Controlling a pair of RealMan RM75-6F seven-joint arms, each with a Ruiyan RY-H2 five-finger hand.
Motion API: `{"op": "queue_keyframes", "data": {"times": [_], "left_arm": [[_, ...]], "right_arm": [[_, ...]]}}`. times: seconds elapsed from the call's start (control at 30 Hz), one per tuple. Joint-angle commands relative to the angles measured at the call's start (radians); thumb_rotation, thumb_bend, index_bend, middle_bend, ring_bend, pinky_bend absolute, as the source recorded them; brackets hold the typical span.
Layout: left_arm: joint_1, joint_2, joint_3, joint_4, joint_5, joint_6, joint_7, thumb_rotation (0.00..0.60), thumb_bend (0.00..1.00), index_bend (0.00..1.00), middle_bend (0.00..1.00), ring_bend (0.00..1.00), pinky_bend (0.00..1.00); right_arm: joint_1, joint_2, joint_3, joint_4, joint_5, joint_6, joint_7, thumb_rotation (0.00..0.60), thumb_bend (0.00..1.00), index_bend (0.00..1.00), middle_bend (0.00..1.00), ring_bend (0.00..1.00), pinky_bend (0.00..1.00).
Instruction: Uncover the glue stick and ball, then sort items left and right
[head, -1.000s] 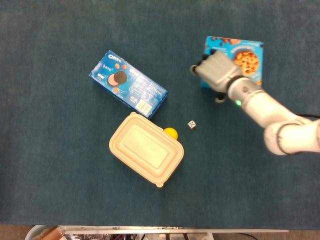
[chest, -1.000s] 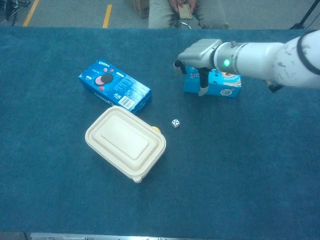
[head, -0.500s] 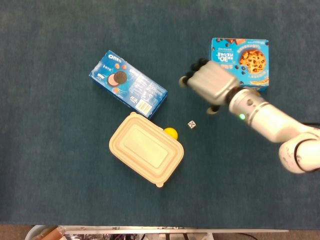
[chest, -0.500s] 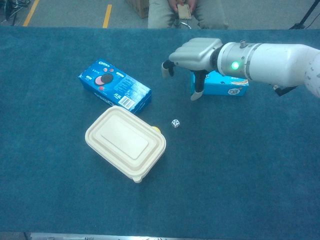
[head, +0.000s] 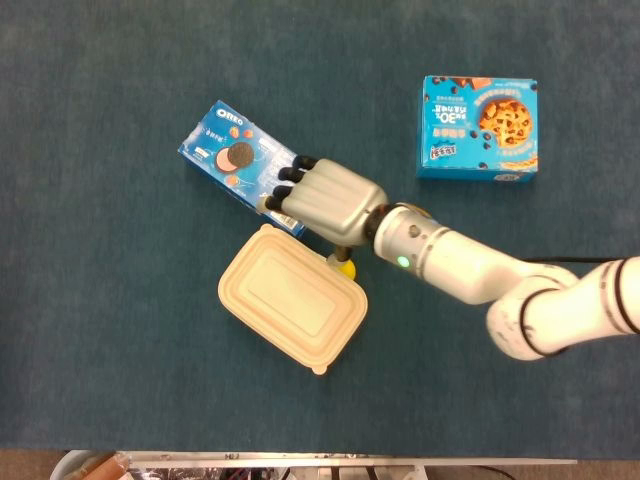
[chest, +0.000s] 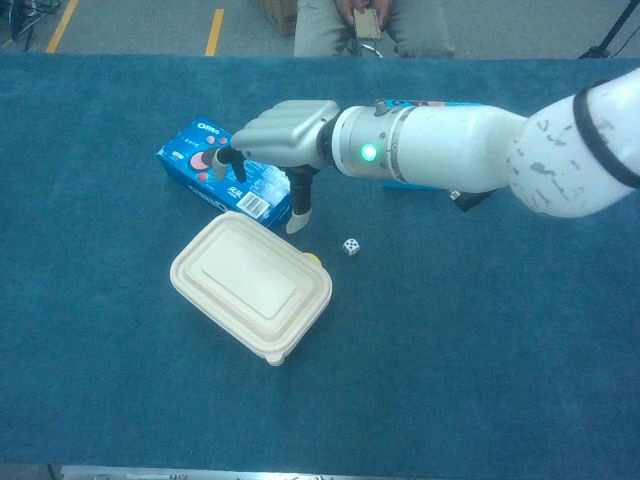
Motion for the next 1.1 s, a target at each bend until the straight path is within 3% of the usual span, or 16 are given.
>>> {"op": "queue_keyframes", "data": {"times": [0.03,0.7,0.87,1.1], "left_arm": [[0.003,0.003,0.001,-0.003,0.002,0.004,0.002,0.600,0.35,0.27,0.14,0.04,0.04],[0.033,0.021,0.001,-0.035,-0.011,0.029,0.027,0.600,0.35,0.27,0.14,0.04,0.04],[0.038,0.020,0.001,-0.038,-0.012,0.033,0.030,0.600,0.35,0.27,0.14,0.04,0.04],[0.038,0.017,-0.002,-0.035,-0.015,0.027,0.029,0.600,0.35,0.27,0.14,0.04,0.04]], "right_arm": [[0.027,-0.028,0.007,0.029,0.038,-0.015,-0.001,0.596,0.00,0.17,0.28,0.13,0.12],[0.115,-0.141,0.024,0.224,0.148,-0.136,0.117,0.509,0.00,0.08,0.28,0.08,0.07],[0.116,-0.127,0.016,0.217,0.145,-0.162,0.151,0.503,0.00,0.07,0.28,0.07,0.07],[0.087,-0.049,0.001,0.128,0.075,-0.170,0.194,0.503,0.00,0.06,0.28,0.07,0.07]]}}
